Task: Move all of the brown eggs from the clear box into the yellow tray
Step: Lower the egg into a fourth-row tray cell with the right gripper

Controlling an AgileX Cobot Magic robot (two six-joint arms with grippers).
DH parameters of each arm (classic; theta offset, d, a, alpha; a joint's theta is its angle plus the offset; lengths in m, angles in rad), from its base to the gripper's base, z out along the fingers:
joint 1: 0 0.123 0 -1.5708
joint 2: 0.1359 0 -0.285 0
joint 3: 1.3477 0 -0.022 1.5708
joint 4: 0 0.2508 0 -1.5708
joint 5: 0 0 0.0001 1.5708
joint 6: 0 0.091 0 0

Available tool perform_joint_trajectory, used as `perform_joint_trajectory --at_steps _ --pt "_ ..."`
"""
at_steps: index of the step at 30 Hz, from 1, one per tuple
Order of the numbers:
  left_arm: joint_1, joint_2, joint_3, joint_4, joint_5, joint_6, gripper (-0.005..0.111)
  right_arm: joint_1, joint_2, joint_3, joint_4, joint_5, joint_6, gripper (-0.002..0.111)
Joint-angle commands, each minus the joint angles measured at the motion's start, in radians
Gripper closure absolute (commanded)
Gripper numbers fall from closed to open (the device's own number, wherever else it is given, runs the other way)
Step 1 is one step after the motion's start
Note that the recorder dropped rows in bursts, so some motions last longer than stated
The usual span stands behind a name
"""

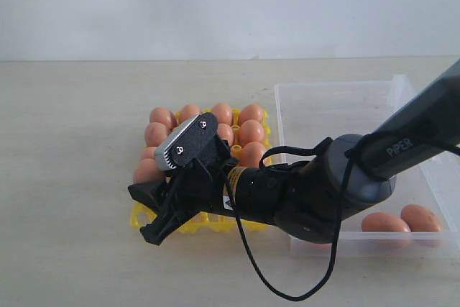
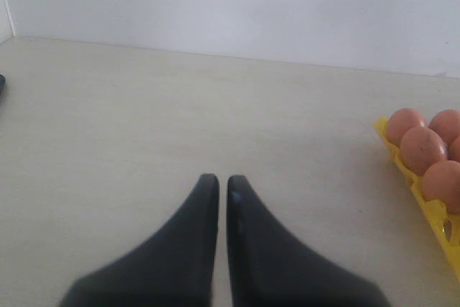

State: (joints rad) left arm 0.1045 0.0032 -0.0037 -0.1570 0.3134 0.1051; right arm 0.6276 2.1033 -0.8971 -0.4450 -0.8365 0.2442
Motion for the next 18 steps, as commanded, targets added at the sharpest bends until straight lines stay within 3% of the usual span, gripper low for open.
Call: perform_joint_trajectory --at_steps 1,18 --pt "0.001 -0.003 0.004 -0.001 0.000 0.004 0.103 0.000 0.000 -0.004 -0.007 -0.016 -0.010 0.080" --pt "0.001 -0.003 0.004 -0.001 0.000 0.004 0.103 0.000 0.000 -0.004 -0.005 -0.008 0.001 0.080"
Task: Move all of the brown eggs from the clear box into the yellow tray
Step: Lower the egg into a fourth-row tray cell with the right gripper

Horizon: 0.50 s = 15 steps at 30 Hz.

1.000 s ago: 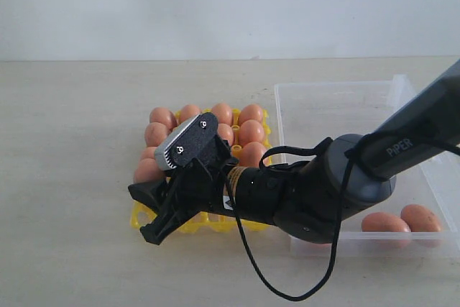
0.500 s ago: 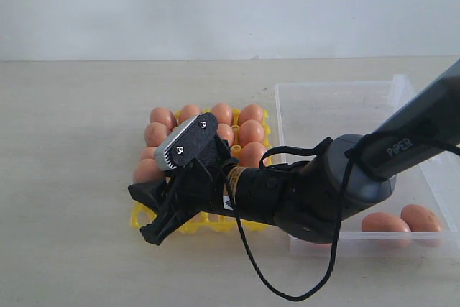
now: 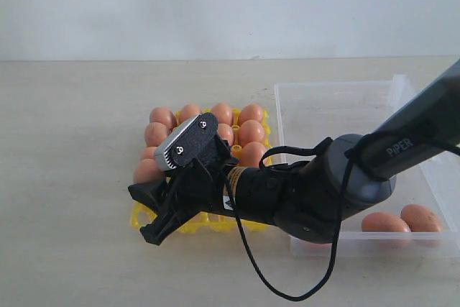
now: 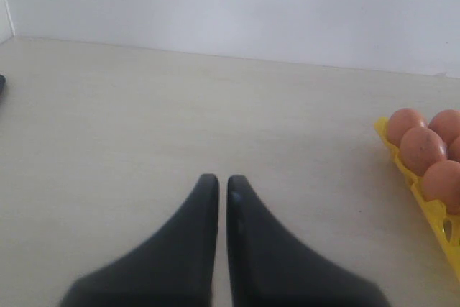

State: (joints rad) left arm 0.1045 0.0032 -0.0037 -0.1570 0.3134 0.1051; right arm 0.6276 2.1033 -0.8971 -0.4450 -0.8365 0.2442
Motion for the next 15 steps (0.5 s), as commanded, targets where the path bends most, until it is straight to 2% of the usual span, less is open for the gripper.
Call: perform_joint_trajectory --at_steps 1,15 --pt "0.001 -0.003 0.004 -0.001 0.000 0.004 0.103 0.000 0.000 -0.004 -0.005 -0.008 0.007 0.080" --pt "0.001 -0.003 0.004 -0.001 0.000 0.004 0.103 0.000 0.000 -0.004 -0.007 -0.006 0.015 0.080"
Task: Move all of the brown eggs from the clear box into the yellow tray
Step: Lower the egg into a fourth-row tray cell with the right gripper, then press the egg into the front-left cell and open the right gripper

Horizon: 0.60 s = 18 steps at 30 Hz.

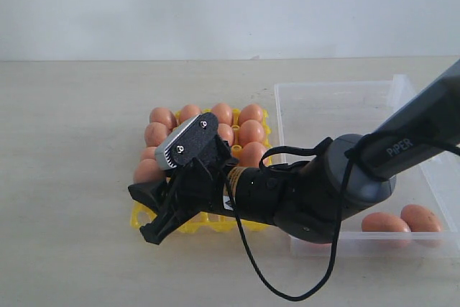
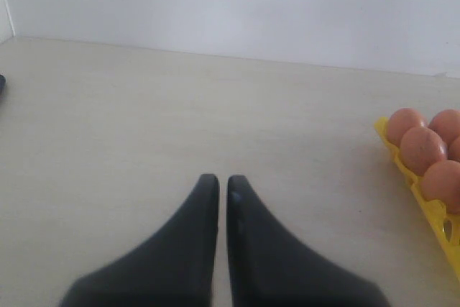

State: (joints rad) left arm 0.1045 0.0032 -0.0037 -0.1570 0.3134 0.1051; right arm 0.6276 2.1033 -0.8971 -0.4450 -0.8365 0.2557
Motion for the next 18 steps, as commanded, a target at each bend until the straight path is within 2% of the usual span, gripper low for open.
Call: perform_joint_trajectory --at_steps 1,13,14,15,17,18 --pt "0.001 -0.003 0.004 -0.001 0.000 0.004 0.103 0.000 0.000 -0.004 -0.009 -0.006 0.003 0.080" --pt "0.001 -0.003 0.004 -0.001 0.000 0.004 0.103 0.000 0.000 -0.004 -0.013 -0.042 -0.003 0.080" --pt "0.001 -0.003 0.004 -0.001 0.000 0.004 0.103 0.000 0.000 -0.004 -0.013 -0.058 -0.003 0.083" --pt "0.001 -0.003 0.004 -0.001 0.000 0.004 0.103 0.000 -0.012 -0.004 -0.013 -0.074 -0.004 0.095" --pt "0.001 -0.003 0.004 -0.001 0.000 0.004 0.103 0.000 -0.034 -0.004 -0.009 -0.069 -0.008 0.109" --pt "0.001 -0.003 0.004 -0.001 0.000 0.004 0.103 0.000 -0.045 -0.004 -0.005 -0.061 -0.008 0.108"
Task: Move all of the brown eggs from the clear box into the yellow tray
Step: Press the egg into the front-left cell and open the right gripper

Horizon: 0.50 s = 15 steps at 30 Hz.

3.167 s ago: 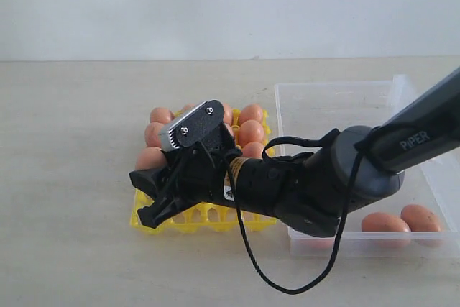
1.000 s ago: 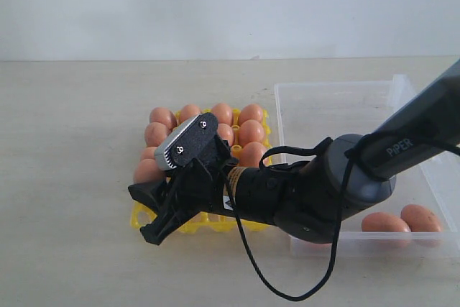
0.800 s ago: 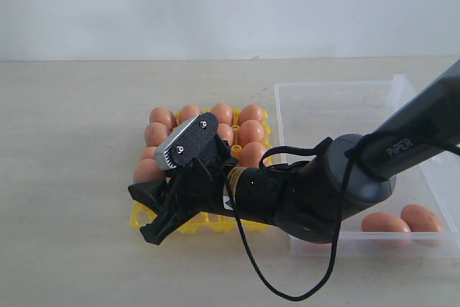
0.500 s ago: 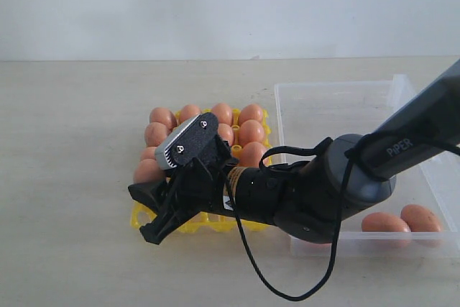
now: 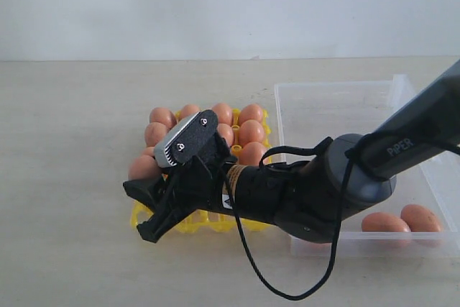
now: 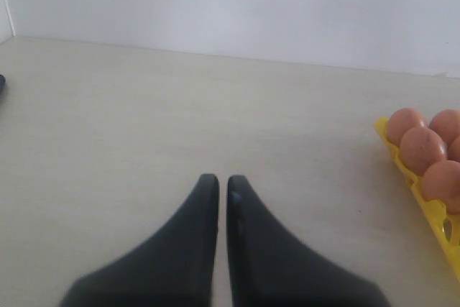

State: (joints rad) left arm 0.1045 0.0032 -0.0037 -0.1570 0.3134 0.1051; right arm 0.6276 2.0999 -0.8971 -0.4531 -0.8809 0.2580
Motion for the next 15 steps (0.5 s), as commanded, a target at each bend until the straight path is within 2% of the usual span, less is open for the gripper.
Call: perform_joint_trajectory --at_steps 1,12,15 --pt "0.001 -0.003 0.004 -0.001 0.000 0.004 0.103 0.000 -0.047 -0.004 0.006 -0.009 -0.010 0.108" --pt "0.001 -0.003 0.004 -0.001 0.000 0.004 0.103 0.000 -0.076 -0.004 -0.055 0.195 -0.010 0.107" --pt "0.001 -0.003 0.004 -0.001 0.000 0.004 0.103 0.000 -0.076 -0.004 -0.055 0.189 -0.010 0.095"
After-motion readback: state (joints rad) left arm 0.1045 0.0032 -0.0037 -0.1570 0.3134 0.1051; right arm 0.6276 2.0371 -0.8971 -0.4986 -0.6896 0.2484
